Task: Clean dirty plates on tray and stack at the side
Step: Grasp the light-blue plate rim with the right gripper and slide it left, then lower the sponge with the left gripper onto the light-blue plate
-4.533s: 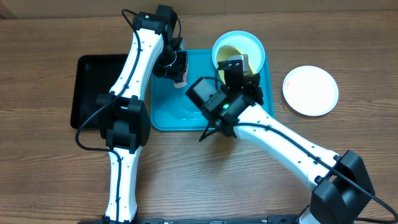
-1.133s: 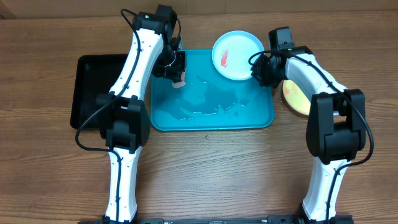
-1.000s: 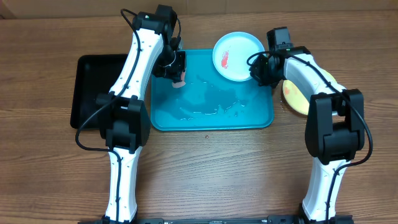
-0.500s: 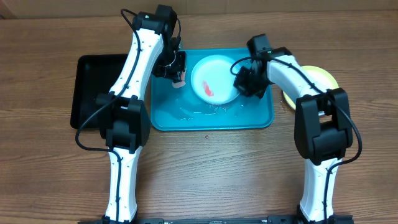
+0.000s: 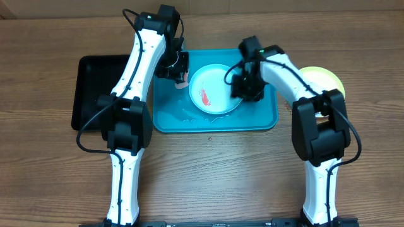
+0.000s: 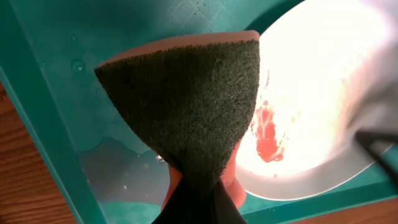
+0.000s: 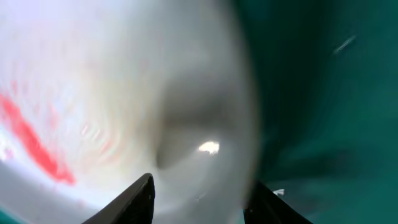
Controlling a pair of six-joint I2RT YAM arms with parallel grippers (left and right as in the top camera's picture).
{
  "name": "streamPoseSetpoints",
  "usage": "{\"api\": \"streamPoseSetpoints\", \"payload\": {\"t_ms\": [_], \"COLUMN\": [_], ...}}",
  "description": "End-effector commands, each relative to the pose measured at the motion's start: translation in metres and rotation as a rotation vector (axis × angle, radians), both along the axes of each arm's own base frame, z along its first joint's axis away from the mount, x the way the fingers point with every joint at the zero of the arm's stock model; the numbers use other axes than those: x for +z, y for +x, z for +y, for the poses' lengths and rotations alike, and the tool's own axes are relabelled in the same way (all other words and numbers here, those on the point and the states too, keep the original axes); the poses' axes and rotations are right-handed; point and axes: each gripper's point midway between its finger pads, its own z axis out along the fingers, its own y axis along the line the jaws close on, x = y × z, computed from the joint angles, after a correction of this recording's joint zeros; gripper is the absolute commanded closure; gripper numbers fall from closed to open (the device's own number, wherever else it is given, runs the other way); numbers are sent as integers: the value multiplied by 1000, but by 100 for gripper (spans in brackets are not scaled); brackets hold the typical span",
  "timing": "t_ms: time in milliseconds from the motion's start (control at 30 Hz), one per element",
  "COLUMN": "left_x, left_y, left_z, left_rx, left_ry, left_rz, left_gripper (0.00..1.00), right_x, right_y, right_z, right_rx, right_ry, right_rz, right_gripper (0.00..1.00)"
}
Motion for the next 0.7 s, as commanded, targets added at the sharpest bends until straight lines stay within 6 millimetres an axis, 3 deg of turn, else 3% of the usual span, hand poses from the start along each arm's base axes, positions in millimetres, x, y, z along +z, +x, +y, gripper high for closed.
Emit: {"api": "streamPoseSetpoints", "payload": {"t_ms": [0,100,233,367,500,667], "left_x": [2,1,1,1,1,2], "left_y": [0,0,0,-1,-1,-1], "left_z": [-1,-1,-1,-3,-5,-7], "left_rx": [3,3,3,0,-6,-10], "left_ry": [1,1,1,1,1,0], "left_rz": [-4,-4,-4,-3,-5,-8], "left_gripper": [96,96,96,96,96,96], "right_x": [-2,-6,-12,-10,-9,-10], "right_y": [26,31,31,35,36,26], "right_z": [-28,-29,-17,-8,1,10], "right_rx": [73,114,179,182,161,61], "right_ry": [-65,-33,48,92,101,113], "right_rz": [-96,-110,-115,-132,-135,-71], "right_gripper": [53,53,56,69,96,96]}}
